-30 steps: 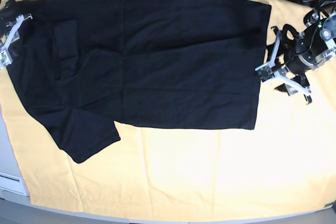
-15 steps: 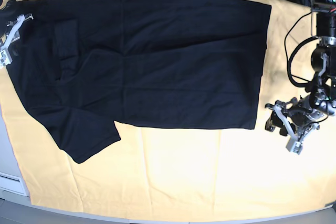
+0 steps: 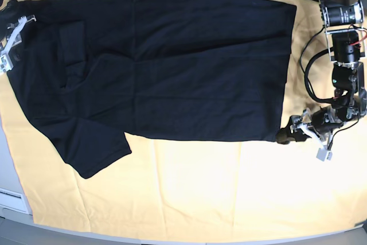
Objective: Fold the T-shirt properly
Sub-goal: 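Release the edge and move the left gripper to the shirt's hem corner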
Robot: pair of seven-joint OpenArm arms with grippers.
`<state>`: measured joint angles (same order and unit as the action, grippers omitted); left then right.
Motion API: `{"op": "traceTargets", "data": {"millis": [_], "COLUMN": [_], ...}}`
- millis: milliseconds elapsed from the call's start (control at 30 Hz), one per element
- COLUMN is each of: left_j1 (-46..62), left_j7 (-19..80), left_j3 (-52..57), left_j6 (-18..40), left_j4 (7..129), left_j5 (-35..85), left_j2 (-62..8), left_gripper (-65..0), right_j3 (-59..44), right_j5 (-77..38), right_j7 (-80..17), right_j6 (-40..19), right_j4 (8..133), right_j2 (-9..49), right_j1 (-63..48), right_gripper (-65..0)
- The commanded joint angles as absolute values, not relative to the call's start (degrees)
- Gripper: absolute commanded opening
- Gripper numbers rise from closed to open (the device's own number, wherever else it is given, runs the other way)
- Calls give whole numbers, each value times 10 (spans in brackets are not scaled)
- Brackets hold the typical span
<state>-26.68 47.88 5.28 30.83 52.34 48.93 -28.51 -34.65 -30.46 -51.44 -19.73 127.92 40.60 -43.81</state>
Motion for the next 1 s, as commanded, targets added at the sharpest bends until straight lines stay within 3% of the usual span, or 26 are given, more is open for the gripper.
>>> {"op": "traceTargets", "data": {"millis": [0, 433, 967], "left_j1": [-284, -283, -286], "left_j7": [469, 476, 541], "left_j3": [57, 57, 57], "left_j6": [316, 318, 378], "left_j4": [532, 532, 532], "left_j5": [502, 486, 575], "left_j2": [-289, -269, -257], "left_gripper": [-169, -169, -169], "right_j3": [-353, -353, -353], "right_j5": [-303, -302, -302], "right_j7": [-505, -505, -505], "right_j6": [-195, -195, -195], "right_j4": [1285, 1285, 1285], "right_j2": [416, 416, 416], "right_j1": [-438, -438, -438], "right_gripper": [-423, -423, -423]}}
